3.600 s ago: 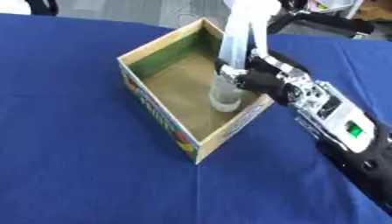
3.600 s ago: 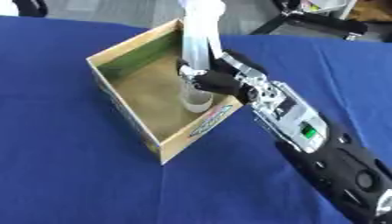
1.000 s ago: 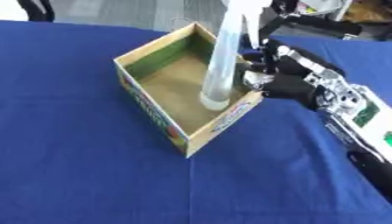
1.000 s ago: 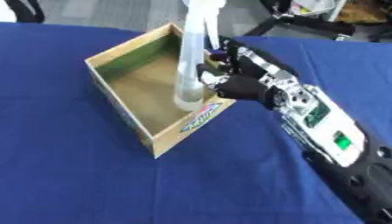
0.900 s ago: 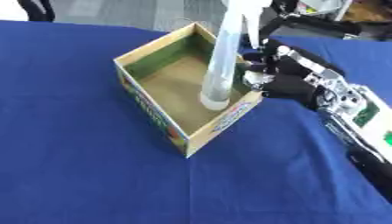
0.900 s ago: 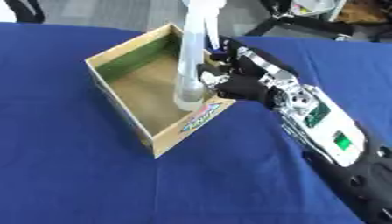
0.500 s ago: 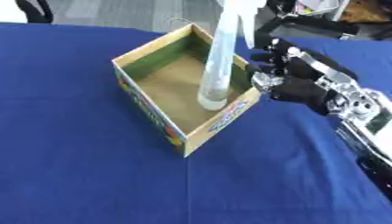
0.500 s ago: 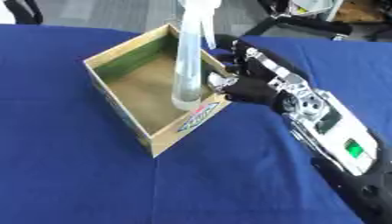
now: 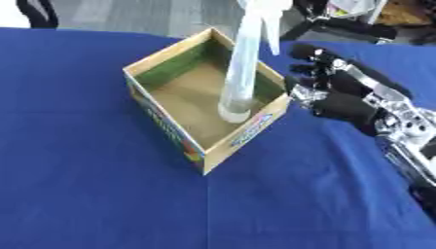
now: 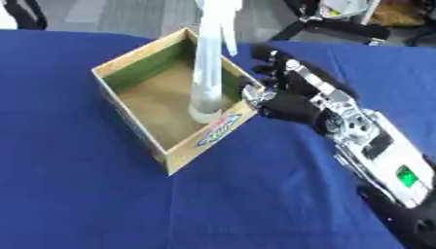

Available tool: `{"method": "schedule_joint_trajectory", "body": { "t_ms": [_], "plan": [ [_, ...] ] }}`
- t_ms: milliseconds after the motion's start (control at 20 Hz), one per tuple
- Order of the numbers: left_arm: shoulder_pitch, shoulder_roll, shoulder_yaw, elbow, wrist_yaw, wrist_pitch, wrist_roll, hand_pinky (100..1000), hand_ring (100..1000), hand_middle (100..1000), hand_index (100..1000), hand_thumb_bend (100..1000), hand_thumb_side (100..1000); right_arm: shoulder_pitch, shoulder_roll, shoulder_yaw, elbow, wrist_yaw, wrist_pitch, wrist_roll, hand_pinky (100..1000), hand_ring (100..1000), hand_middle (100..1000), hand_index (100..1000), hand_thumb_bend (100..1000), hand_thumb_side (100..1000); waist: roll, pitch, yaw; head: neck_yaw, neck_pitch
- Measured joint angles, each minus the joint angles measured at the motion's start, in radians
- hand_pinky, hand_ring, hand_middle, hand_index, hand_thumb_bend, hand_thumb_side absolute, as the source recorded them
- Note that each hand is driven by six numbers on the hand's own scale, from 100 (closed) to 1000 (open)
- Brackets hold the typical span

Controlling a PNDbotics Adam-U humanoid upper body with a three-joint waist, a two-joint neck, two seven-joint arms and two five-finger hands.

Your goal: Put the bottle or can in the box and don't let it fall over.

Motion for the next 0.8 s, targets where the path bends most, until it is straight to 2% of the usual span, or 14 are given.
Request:
{"method": "schedule_joint_trajectory", "body": {
  "t_ms": [50,100,300,550,700,800],
  "plan": [
    [0.002,0.000,0.001,0.000,-0.001,0.000,0.001,1000,1000,1000,923,252,167,0.019,-0.006,-0.016,-0.002,-0.014,-0.015,-0.014,1000,1000,1000,1000,100,339,0.000,-0.002,-0.004,0.006,0.003],
    [0.004,0.001,0.003,0.000,-0.002,0.000,0.003,1000,1000,1000,923,251,167,0.040,-0.014,-0.031,-0.003,-0.023,-0.027,-0.027,1000,1000,1000,1000,100,407,0.000,-0.002,-0.007,0.011,0.004],
    [0.021,0.013,0.007,0.000,-0.010,0.000,0.008,1000,1000,1000,923,250,169,0.122,-0.023,-0.101,-0.006,-0.059,-0.101,-0.082,1000,1000,1000,1000,100,470,0.003,-0.006,-0.031,0.044,0.014],
    [0.049,0.027,0.011,0.000,-0.026,-0.004,0.012,1000,1000,1000,923,250,169,0.212,-0.009,-0.178,-0.006,-0.109,-0.307,-0.160,1000,1000,1000,1000,100,470,0.020,-0.007,-0.061,0.100,0.030],
    [0.064,0.027,0.011,0.000,-0.034,-0.006,0.015,1000,1000,1000,923,248,169,0.235,0.027,-0.194,-0.006,-0.104,-0.420,-0.194,1000,1000,1000,1000,100,470,0.029,-0.007,-0.070,0.128,0.037],
    [0.072,0.030,0.012,0.000,-0.038,-0.008,0.017,1000,1000,1000,923,247,165,0.240,0.050,-0.207,-0.006,-0.065,-0.468,-0.207,1000,1000,1000,1000,100,470,0.036,-0.007,-0.075,0.149,0.040]
  ]
}}
